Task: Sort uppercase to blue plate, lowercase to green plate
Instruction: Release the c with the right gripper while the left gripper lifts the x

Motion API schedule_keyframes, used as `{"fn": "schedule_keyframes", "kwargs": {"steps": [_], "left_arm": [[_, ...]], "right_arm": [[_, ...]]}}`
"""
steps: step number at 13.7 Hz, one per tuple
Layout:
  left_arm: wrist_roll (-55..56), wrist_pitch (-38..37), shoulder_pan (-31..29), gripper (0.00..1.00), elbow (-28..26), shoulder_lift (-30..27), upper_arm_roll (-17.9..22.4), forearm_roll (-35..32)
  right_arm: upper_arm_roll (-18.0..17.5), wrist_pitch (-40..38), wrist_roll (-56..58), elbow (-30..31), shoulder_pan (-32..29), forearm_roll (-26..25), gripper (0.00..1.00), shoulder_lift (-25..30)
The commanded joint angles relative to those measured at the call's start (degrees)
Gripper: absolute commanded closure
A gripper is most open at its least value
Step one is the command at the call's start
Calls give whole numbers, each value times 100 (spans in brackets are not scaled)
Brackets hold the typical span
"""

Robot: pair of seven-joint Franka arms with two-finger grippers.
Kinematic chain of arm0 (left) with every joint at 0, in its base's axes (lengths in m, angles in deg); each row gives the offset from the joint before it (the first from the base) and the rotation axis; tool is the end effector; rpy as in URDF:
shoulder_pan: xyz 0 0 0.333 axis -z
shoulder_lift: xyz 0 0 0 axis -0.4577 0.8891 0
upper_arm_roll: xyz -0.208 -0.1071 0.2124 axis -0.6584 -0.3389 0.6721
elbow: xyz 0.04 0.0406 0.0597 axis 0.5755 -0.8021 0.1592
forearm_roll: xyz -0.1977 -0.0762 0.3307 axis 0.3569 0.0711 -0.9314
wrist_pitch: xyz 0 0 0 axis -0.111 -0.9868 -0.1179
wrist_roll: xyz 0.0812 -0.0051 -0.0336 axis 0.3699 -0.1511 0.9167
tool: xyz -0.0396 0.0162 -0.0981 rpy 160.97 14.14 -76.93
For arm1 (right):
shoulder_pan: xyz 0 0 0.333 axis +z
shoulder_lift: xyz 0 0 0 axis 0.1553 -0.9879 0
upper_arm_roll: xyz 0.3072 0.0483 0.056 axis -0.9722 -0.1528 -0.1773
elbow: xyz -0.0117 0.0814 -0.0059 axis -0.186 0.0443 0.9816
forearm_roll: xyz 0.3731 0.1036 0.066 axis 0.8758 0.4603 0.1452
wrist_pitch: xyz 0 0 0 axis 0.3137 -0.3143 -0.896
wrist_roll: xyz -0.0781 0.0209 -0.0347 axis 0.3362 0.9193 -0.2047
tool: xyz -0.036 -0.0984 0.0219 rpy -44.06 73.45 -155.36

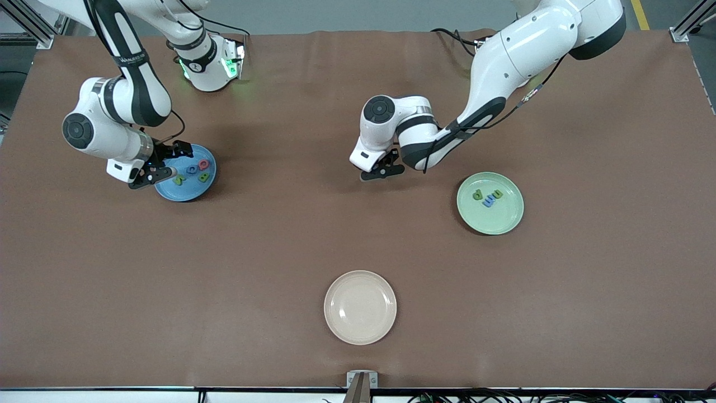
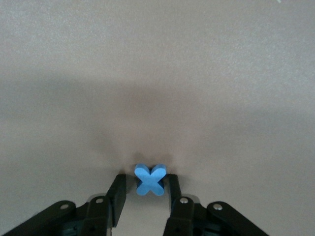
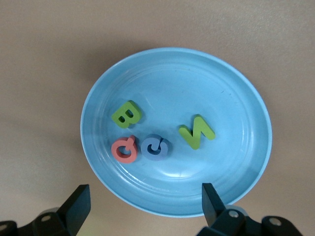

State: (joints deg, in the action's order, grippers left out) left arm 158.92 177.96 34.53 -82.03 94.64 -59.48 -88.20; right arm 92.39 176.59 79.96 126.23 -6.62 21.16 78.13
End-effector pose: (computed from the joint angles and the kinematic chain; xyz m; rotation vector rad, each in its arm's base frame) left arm 0.3767 -0.4835 0.1728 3.1083 0.3046 -0.0952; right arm 0.4252 -0.0304 0.2442 -2.9677 -0.4868 0.4069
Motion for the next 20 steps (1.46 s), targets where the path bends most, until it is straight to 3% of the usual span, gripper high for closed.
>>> {"fn": "schedule_keyframes", "kwargs": {"steps": [1, 9, 11, 13, 16, 20], "left_arm": [[56, 81, 159, 62, 149, 42, 206, -34], [301, 301, 194, 85, 140, -20, 347, 10], [267, 301, 124, 87, 105, -116, 320, 27], [240, 231, 54, 89, 88, -274, 285, 54], [65, -119, -577, 91, 79, -345, -196, 54], [-987, -1340, -2017, 91, 70, -336, -1347, 132]], "right_arm": [[-40, 3, 29, 68, -38, -30, 0, 157], [-67, -85, -172, -143, -29, -12, 0, 235], [-84, -566, -628, -370, -12, -12, 0, 393], [-146, -1416, -1234, -1044, 41, -12, 0, 517], [-146, -2097, -1579, -1881, 85, -21, 0, 482], [-111, -2842, -2087, -2733, -81, -30, 0, 464]]}}
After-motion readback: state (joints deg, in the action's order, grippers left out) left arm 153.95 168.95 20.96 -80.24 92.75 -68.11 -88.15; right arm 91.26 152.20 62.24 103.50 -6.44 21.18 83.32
